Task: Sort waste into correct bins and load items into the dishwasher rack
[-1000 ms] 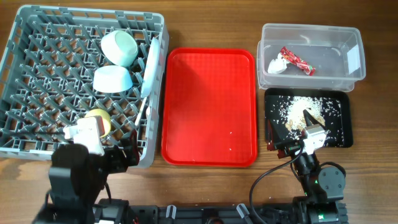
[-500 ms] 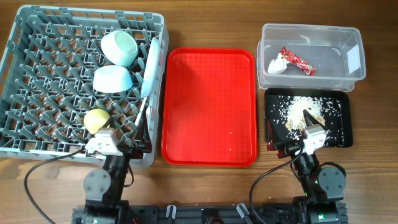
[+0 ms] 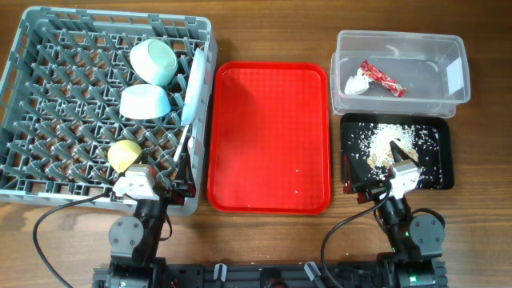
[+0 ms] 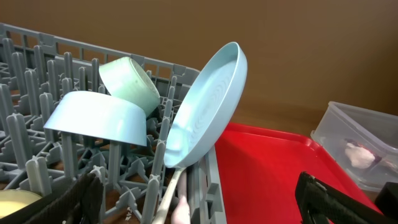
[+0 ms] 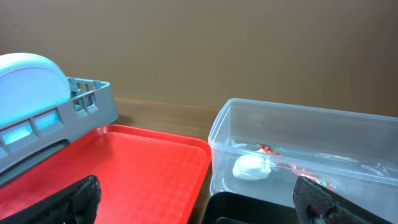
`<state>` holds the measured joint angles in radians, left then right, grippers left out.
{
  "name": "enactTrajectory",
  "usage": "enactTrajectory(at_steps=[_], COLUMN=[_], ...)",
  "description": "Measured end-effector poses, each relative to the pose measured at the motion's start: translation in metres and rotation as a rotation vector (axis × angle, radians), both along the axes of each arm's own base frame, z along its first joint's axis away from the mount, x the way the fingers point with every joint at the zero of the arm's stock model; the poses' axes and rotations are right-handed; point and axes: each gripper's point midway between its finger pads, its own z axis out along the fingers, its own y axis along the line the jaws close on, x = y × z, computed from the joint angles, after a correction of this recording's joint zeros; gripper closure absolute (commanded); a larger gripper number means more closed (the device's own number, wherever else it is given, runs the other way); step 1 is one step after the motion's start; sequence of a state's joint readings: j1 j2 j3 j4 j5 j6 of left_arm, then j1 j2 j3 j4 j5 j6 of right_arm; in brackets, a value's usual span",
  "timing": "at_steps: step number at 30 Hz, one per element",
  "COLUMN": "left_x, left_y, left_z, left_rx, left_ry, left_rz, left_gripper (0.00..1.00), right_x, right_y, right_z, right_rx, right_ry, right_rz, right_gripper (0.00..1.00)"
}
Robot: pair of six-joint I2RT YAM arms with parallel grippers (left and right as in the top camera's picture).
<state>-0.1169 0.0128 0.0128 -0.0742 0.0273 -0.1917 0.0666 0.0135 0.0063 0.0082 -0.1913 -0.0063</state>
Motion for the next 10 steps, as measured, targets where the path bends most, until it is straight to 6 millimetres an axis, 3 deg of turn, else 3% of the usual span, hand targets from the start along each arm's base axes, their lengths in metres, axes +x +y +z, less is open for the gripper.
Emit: enactTrajectory(at_steps=[10], left_x=[0.0], left_y=[0.0], left_z=[0.0], left_rx=[0.0], left_ry=[0.0], left_rz=[0.0], left_gripper=[0.0], right_x=[0.0], right_y=[0.0], right_z=[0.0], right_rx=[0.0], right_ry=[0.0], right_rz=[0.0], right_gripper=[0.0])
